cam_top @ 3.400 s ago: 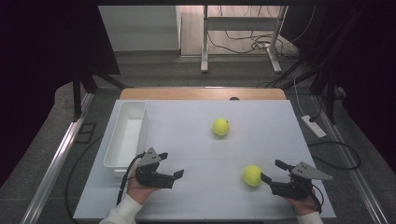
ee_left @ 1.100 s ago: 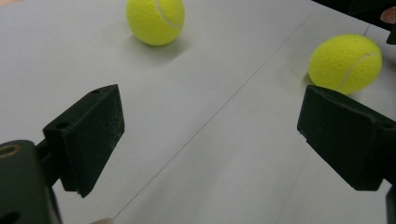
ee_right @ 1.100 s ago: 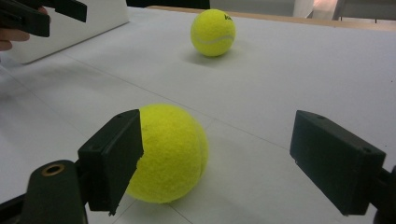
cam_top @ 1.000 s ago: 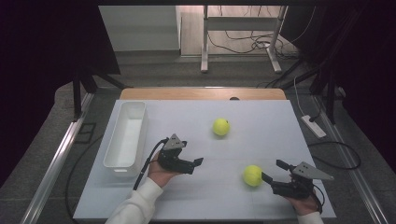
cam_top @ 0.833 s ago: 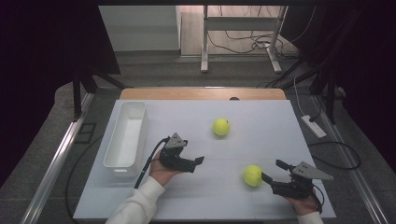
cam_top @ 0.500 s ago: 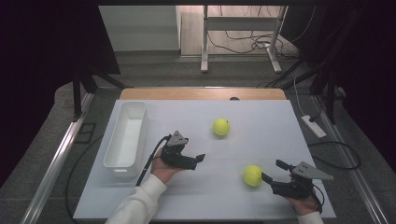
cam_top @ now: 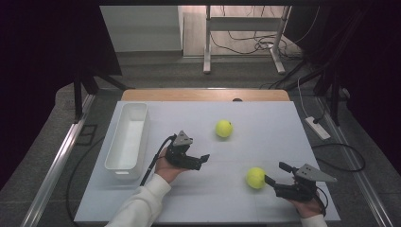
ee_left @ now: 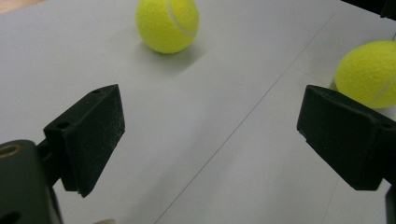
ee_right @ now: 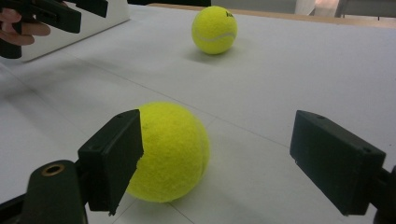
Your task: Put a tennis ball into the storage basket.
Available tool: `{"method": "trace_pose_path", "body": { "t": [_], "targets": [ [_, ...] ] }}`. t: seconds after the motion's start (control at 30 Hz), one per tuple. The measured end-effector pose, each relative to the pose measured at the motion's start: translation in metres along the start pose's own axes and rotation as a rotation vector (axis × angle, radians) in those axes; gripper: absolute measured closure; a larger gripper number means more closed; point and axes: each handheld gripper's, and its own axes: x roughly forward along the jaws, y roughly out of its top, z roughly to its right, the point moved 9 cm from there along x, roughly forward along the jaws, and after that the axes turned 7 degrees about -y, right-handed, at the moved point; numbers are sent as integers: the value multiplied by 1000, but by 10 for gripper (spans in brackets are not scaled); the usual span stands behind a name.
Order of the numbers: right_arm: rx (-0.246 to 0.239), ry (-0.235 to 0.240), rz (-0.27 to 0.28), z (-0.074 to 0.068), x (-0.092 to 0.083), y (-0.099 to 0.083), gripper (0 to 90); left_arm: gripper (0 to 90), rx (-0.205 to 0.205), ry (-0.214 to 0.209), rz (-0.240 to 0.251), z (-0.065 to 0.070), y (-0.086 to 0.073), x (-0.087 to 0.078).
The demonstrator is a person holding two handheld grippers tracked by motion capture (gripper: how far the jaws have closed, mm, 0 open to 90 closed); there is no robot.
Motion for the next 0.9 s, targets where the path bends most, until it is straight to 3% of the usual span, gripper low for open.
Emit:
{"method": "trace_pose_path", "body": {
  "t": [0.5,0.9],
  "targets": [
    [1,-5,6,1,-1,1,168,83,33,-1,-15,3,22,3],
    [-1,-3,8,1,-1,1,167,82,30,4,-15,-1,32,9]
  ]
}}
